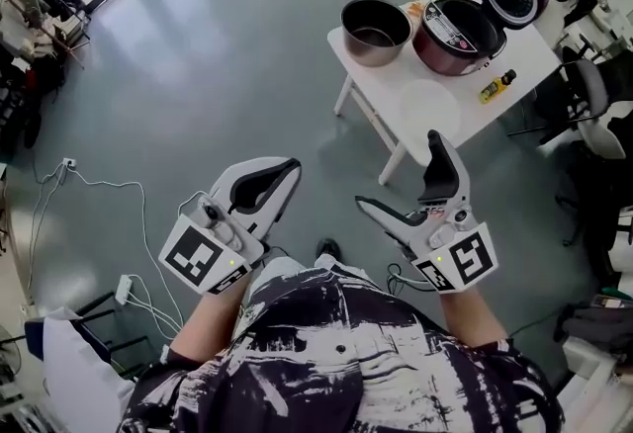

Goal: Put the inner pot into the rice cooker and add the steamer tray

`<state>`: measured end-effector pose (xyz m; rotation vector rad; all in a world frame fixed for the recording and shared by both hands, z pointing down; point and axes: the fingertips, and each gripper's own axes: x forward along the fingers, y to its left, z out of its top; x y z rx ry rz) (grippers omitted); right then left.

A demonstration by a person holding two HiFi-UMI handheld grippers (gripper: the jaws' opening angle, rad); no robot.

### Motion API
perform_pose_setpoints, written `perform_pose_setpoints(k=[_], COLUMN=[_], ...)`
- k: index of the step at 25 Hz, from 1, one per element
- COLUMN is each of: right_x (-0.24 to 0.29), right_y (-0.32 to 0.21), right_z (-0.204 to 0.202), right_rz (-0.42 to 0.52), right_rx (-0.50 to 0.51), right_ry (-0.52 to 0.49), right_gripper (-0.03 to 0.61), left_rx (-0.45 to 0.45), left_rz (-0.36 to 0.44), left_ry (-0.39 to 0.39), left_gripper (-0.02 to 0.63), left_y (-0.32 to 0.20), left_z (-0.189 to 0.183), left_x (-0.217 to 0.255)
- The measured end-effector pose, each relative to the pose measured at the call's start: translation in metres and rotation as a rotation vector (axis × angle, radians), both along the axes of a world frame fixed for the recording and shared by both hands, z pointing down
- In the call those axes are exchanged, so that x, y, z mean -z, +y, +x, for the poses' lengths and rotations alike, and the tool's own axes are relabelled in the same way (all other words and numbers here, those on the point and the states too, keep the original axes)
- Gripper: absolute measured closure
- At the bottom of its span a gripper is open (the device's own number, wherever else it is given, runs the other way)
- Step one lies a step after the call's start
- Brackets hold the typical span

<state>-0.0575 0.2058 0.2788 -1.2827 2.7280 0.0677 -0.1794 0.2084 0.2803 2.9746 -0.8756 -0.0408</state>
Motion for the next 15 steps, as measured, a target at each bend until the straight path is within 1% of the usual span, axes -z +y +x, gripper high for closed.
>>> perform_pose_setpoints(k=[4,6,10,15], right_x=[-0.004,-0.007,-0.015,-0.025], right_y=[-0.044,-0.065,-0.109,-0.178], right_z=[0.005,0.007,0.011,0.012], right_rz=[-0.023,-0.031,-0.04,-0.071], right_rx=[-0.017,-0.045,-0.111,-0.243], right_ry=[-0.005,-0.008,-0.001,0.001], right_gripper=[0.028,0.028,0.028,0.028], left_rx=[-0.024,-0.059,-0.153,-0.302], left_rz=[-0.021,-0.024,-0.021,-0.027], left_ry=[-0.004,-0.005,0.004,0.022], left_gripper=[0.609,0.609,0.609,0.609], left_y=[-0.053,-0.079,-0.136,-0.22], left_z=[0.008,0.014,0.029,0.04], left_x=[-0.004,-0.006,-0.012,-0.016])
